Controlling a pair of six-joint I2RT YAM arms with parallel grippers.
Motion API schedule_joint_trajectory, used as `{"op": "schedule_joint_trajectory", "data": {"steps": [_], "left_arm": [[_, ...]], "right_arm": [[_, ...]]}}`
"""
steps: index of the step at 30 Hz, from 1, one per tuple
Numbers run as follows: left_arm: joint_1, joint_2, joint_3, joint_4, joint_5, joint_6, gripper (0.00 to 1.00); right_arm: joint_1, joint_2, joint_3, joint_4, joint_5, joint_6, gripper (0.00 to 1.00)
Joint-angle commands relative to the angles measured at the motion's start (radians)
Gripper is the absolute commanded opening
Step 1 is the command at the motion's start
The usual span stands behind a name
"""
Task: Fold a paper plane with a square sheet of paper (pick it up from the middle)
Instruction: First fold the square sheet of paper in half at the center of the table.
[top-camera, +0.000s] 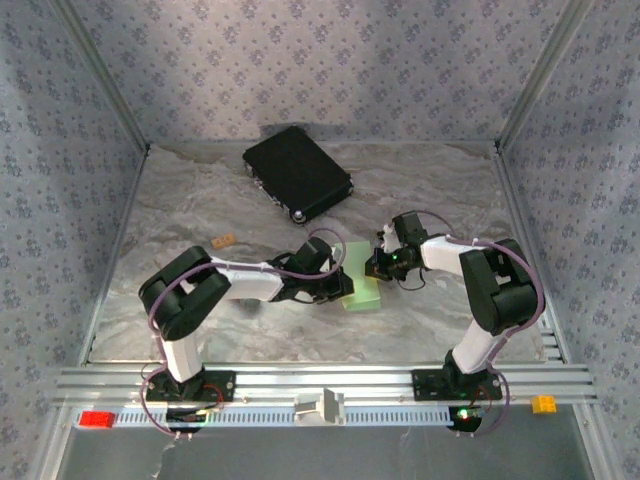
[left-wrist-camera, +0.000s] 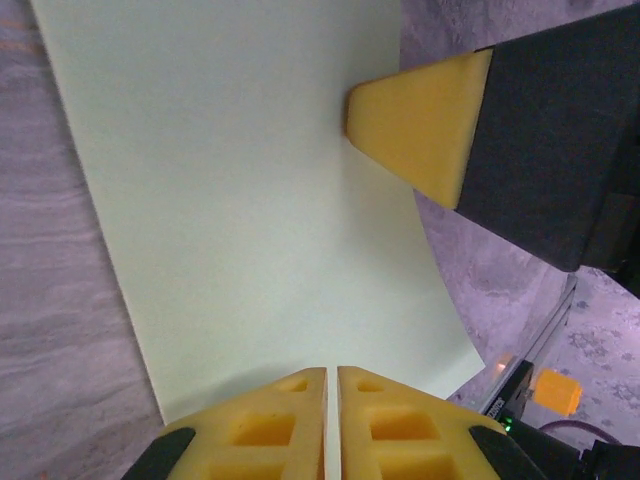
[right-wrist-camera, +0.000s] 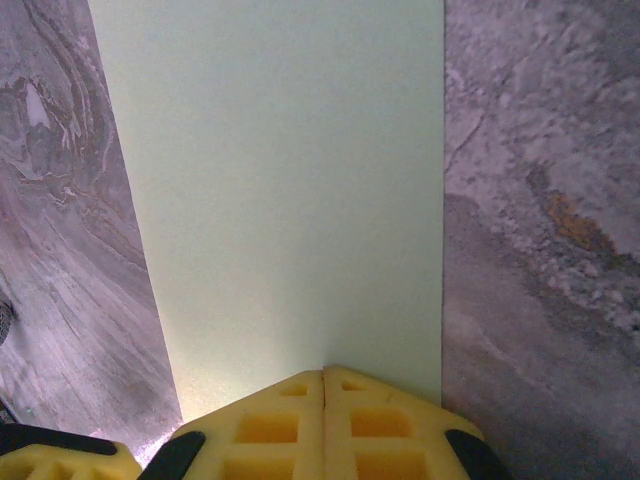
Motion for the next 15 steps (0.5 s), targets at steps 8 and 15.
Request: {"op": "schedule_joint_trajectory", "data": {"steps": [8,15], "left_arm": [[-0.024,0.050,-0.020,-0.138,0.004,0.095,0.11],[-0.074,0.005,-0.020,-0.248,-0.017,0.230,0.12]], "right_arm": [[-0.017,0.036,-0.049,-0.125,0.166,-0.003,0.00],[-0.019,0.039,-0.047,-0.125,0.166,-0.003,0.00]]}}
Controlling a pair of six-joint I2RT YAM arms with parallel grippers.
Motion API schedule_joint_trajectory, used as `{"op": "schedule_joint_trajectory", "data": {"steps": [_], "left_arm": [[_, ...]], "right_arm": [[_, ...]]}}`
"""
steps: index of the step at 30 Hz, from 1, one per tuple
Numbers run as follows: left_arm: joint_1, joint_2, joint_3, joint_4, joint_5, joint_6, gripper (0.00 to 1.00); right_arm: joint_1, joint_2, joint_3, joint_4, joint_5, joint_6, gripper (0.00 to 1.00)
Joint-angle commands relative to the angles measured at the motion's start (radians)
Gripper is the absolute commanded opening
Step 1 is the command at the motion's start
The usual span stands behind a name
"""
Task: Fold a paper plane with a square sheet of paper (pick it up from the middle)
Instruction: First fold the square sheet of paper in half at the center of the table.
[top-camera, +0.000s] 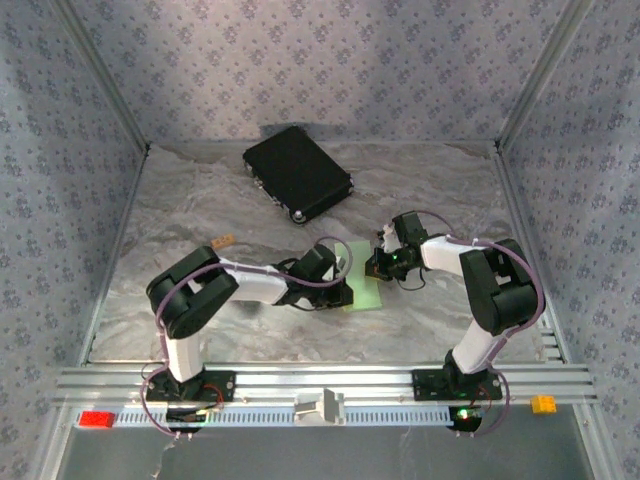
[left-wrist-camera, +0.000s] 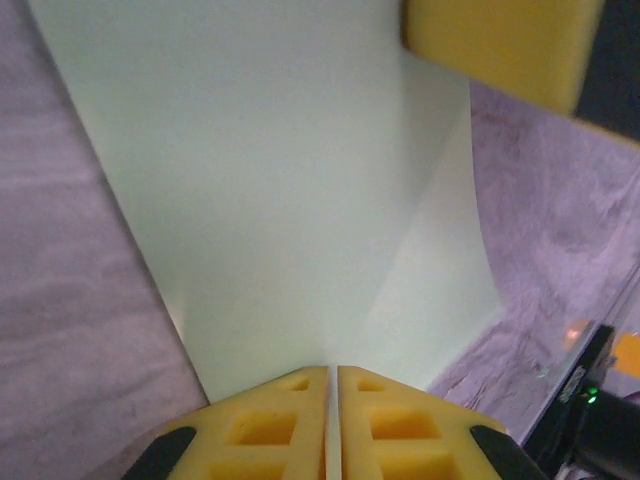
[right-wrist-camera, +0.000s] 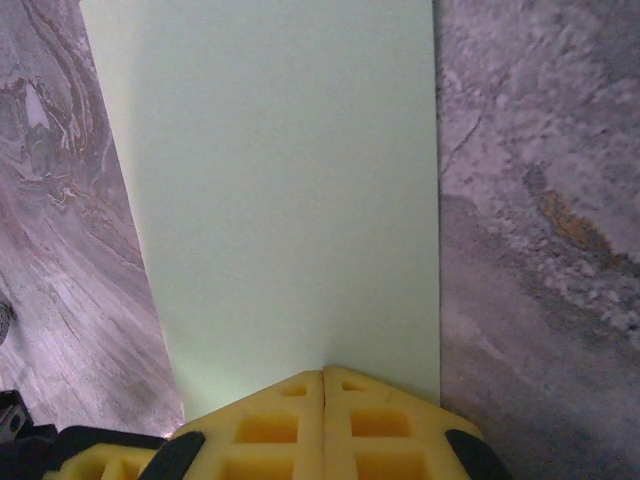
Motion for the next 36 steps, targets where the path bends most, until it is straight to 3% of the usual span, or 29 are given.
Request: {"op": "schedule_joint_trajectory", "data": {"steps": [1,14,20,24,30,33,36], "left_arm": [[-0.038,-0.022,-0.027,-0.169,0.001,0.078,0.12],[-0.055,-0.110,-0.073,-0.168,-0.024,0.132,0.13],[-0.060,-0.279,-0.125,-0.144,-0.188,0.100,0.12],[-0.030,-0.387,-0.155,-0.174,-0.283,0.060,0.11],[0.078,-0.410,-0.159,-0.123,-0.215,0.039,0.12],[0.124,-0.360,-0.099,-0.114,-0.155,0.049,0.13],[0.151,-0.279,0.001,-0.116,-0.100,0.071,0.13]], "right_arm": [[-0.017,0.039,-0.048,-0.125,0.164,-0.005,0.00],[-0.017,0.037,-0.050,-0.121,0.164,-0.004,0.00],[0.008,0.009,-0.077,-0.031,0.099,0.041,0.00],[0.072,0.000,-0.046,-0.041,0.127,0.072,0.00],[0.113,-0.069,-0.035,-0.045,0.114,0.105,0.00],[0.110,-0.167,-0.032,-0.073,0.118,0.104,0.00],[0.096,-0.296,-0.041,-0.140,0.174,0.090,0.06]]}}
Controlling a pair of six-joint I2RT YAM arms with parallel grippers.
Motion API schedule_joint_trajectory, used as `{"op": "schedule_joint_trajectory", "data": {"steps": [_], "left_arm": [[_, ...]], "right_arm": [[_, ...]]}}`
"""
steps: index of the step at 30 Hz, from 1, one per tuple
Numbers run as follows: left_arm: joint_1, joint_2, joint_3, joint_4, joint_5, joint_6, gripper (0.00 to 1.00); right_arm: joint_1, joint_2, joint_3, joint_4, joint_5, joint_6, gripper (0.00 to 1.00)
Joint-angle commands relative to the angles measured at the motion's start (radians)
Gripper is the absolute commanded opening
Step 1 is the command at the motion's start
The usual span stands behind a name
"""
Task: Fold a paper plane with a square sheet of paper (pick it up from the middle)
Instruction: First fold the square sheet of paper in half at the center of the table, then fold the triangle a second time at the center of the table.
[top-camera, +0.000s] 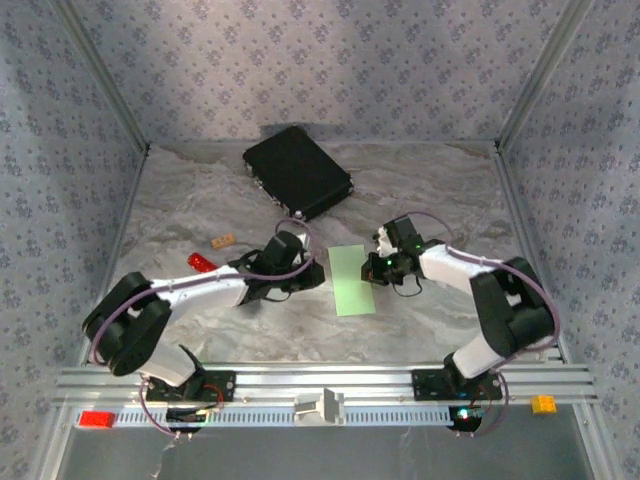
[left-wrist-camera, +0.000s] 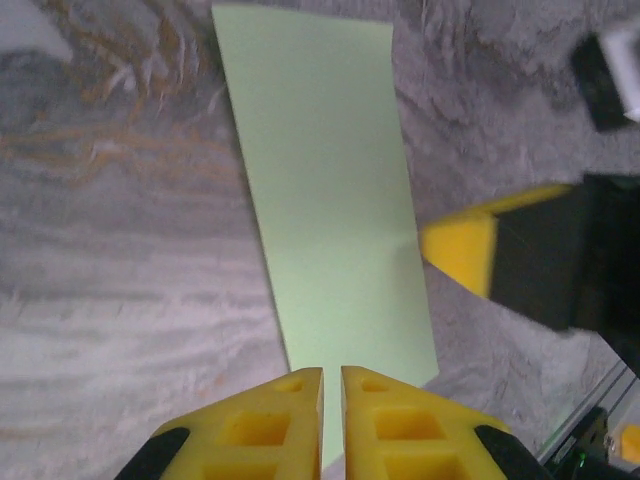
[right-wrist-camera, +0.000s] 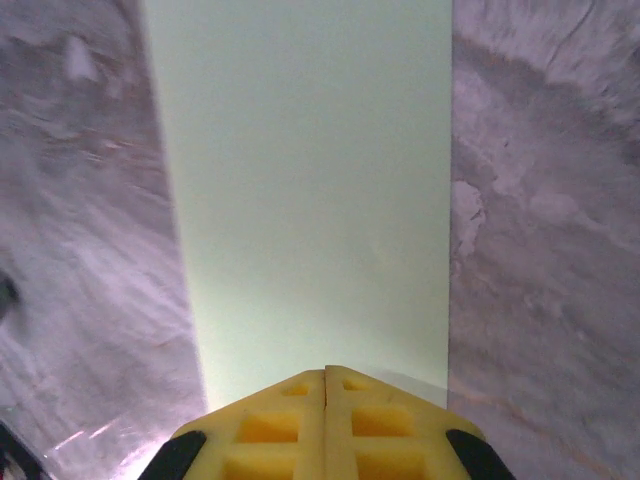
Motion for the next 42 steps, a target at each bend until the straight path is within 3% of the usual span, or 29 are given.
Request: {"op": "schedule_joint_trajectory", "data": {"steps": [1,5,8,18,29,42], "left_arm": [[0.021,0.086,0.126,0.015,0.075,0.025,0.13],[0.041,0.217,0.245,-0.002,0.087,0.042,0.13],[0.069,0.305,0.304,0.007,0.103,0.038,0.13],[0.114,0.501,0.468,-0.061,0.127,0.085,0.12],[0.115,0.556,0.336,0.006,0.118,0.059,0.11],[0.115,0.549,0.295,0.026,0.119,0.047,0.11]], "right_arm": [[-0.023,-0.145,-0.016,-0.114,0.082,0.006,0.08],[-0.091,-0.283,-0.101,-0.138,0.064,0.050,0.17],[-0.116,-0.363,-0.174,-0.106,-0.009,0.098,0.30],[-0.062,-0.345,-0.267,-0.045,-0.108,0.172,0.32],[-0.036,-0.243,-0.272,-0.045,-0.169,0.185,0.42],[-0.016,-0.174,-0.264,-0.055,-0.167,0.203,0.45]]}}
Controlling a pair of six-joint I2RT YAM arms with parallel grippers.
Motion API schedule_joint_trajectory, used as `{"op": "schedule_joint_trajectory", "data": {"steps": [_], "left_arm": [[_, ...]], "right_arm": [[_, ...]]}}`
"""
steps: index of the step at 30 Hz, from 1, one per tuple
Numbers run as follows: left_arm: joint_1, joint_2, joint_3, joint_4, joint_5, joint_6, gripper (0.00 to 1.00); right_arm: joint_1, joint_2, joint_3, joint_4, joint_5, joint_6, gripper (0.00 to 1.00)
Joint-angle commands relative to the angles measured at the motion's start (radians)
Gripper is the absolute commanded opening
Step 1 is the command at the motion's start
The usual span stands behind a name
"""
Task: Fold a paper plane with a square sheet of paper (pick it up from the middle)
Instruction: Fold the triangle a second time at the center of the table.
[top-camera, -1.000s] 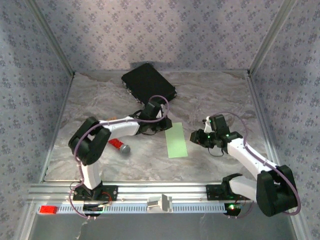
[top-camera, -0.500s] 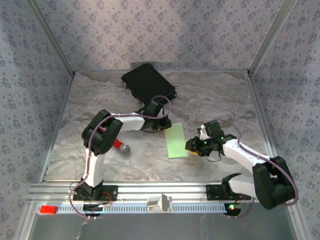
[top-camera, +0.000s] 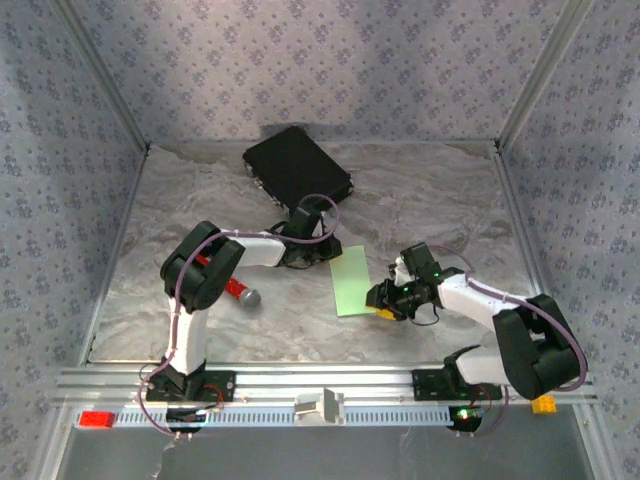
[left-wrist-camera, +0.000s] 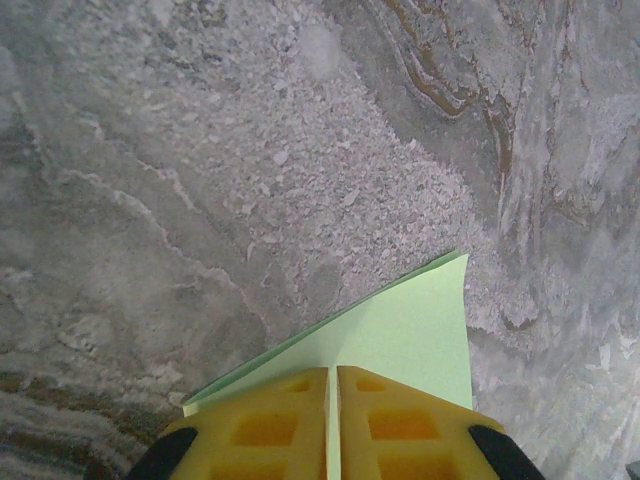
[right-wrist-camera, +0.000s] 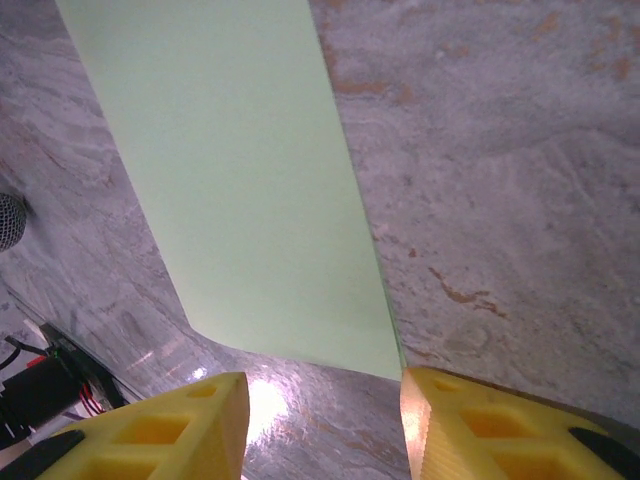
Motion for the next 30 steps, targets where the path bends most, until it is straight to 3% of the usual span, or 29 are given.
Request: {"op": "schedule_joint_trajectory", "data": {"steps": [1,21,30], "left_arm": [[-0.004,0.032,-0.046,-0.114,-0.004,-0.006,0.11],[-0.004,0.034,-0.049,-0.085,0.007,-0.024,0.11],[-0.005,0.030,-0.029,-0.085,0.023,-0.016,0.11]], "right_arm": [[0.007,0.017,-0.003,-0.014,-0.002,0.027,0.46],[0.005,0.012,-0.017,0.196,-0.051,0.150,0.45],[-0.031,0.103,0.018,0.340,-0.141,0.133,0.45]]}}
